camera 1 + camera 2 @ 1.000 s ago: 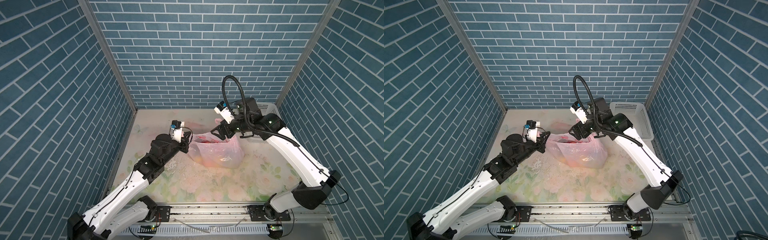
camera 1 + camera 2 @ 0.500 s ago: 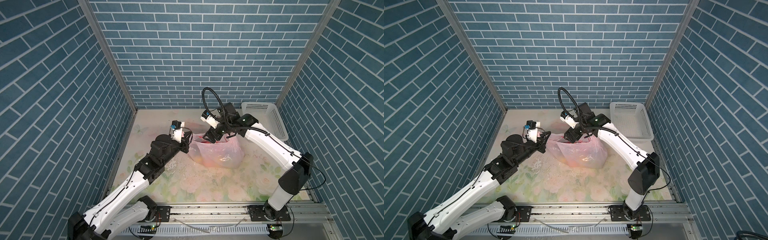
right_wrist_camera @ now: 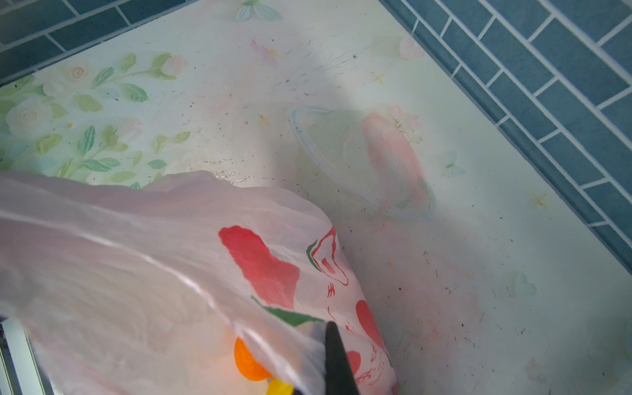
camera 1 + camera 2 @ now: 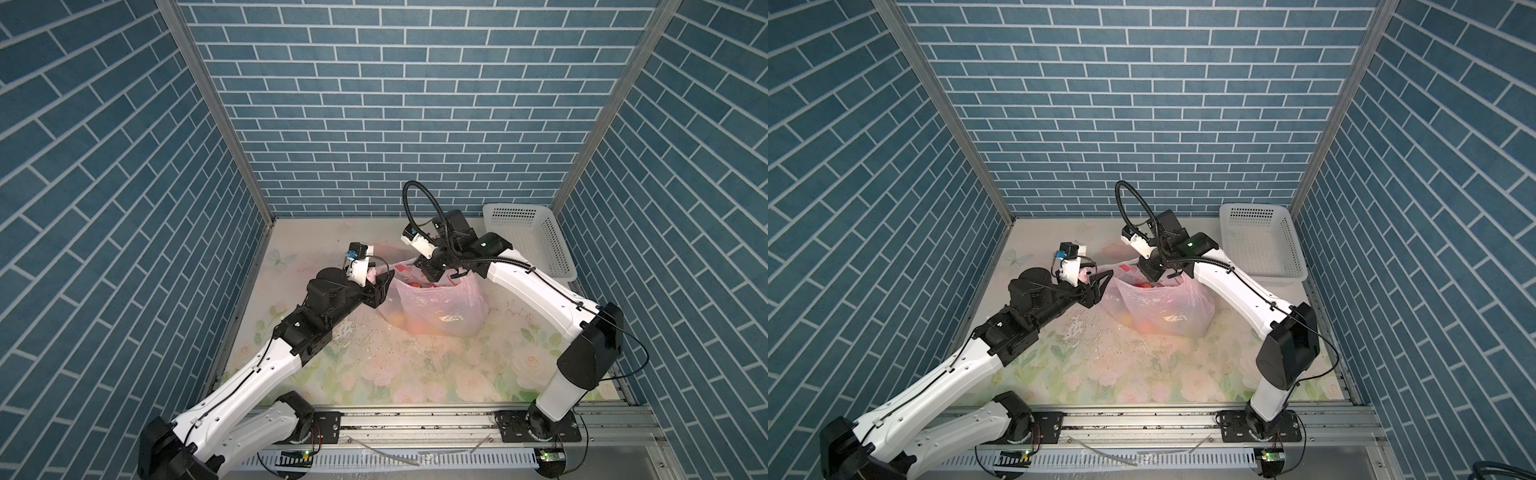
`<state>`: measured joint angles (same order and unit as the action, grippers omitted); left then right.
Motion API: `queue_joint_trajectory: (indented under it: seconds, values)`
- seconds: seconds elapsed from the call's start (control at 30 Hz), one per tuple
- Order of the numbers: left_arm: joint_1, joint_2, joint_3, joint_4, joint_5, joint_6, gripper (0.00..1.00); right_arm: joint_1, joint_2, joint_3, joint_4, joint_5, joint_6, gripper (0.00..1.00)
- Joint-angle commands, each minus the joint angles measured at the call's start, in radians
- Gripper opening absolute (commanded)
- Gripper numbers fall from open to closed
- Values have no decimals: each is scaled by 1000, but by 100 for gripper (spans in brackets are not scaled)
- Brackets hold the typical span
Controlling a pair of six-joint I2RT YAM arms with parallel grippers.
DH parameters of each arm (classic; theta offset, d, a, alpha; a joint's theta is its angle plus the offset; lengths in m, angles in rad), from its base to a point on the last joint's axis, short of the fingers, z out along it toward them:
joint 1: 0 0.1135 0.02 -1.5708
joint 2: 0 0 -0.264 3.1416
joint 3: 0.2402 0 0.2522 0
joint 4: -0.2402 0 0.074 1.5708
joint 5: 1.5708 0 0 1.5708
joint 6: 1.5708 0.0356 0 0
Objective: Untie the knot of the plastic bag and take out the fruit
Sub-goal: Pick up the fruit from the plastic bag.
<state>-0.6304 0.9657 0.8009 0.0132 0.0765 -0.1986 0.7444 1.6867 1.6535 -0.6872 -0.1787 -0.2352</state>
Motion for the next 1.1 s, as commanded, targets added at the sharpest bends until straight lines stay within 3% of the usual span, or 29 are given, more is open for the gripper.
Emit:
queue_joint_trajectory:
  seconds: [0.0, 0.17, 0.33, 0.53, 0.8, 0.9, 0.97, 1.07]
  values:
    - [-4, 10, 33, -43, 5, 9, 73, 5, -64, -17, 23, 6, 8, 0]
    - [-4, 46, 73, -121, -78, 26, 78, 4, -90, -25, 38, 5, 23, 0]
    - [-2, 53, 95, -191, -207, 53, 71, 3, -105, -49, 45, 32, 27, 0]
    - [-2, 44, 68, -275, -207, 62, 50, -5, -113, -73, 59, 85, 31, 0]
    - [-2, -20, 9, -255, -186, 14, 10, -8, -90, -53, 17, 56, 63, 0]
    - [-2, -27, 25, -238, -165, -5, 0, -8, -97, -10, -78, 27, 91, 35]
    - [-2, -24, 38, -229, -138, -19, 0, -8, -113, 18, -147, -8, 119, 46]
    - [-3, -15, 47, -214, -100, -44, 0, -5, -160, 18, -213, -77, 174, 54]
